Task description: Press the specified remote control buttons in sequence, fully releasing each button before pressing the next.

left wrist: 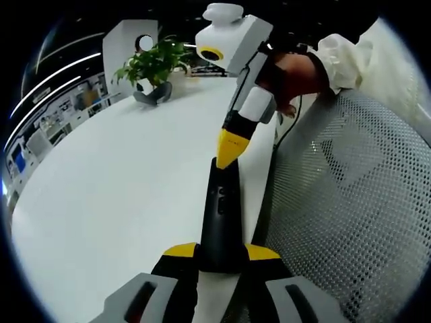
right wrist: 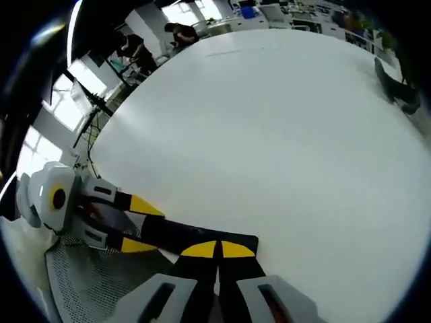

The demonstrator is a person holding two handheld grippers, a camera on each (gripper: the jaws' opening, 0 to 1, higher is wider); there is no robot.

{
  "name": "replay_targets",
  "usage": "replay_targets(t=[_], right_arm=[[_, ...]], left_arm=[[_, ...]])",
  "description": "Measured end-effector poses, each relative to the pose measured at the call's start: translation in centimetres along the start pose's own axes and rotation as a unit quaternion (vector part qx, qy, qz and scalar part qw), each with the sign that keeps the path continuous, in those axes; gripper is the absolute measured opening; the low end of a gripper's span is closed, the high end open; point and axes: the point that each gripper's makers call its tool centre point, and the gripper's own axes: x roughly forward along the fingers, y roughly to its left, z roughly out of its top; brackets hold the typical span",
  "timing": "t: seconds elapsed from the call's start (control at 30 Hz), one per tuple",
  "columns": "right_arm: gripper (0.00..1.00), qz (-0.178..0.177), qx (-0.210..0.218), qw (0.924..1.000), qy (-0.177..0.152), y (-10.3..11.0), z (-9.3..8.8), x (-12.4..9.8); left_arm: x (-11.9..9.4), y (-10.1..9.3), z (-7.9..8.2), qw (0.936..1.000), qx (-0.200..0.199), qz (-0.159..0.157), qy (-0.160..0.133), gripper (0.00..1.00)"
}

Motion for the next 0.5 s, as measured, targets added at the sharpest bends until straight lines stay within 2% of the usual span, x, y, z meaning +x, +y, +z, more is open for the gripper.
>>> replay_targets(t=[0.07, 0.2, 0.5], right_arm=[[0.00, -0.002, -0.002, 0.9999, 0.012, 0.01, -0.38, 0.23], [0.00, -0.003, 0.004, 1.0000, 0.003, -0.07, -0.18, 0.11], [0.00, -0.013, -0.011, 0.9998, 0.006, -0.01, -0.24, 0.11]], left_arm=[[0.01, 0.00, 0.01, 1.0000, 0.000, 0.000, 0.000, 0.25], [0.01, 0.00, 0.01, 1.0000, -0.001, 0.000, -0.001, 0.25], [0.02, 0.00, 0.04, 1.0000, -0.001, 0.000, -0.002, 0.25]])
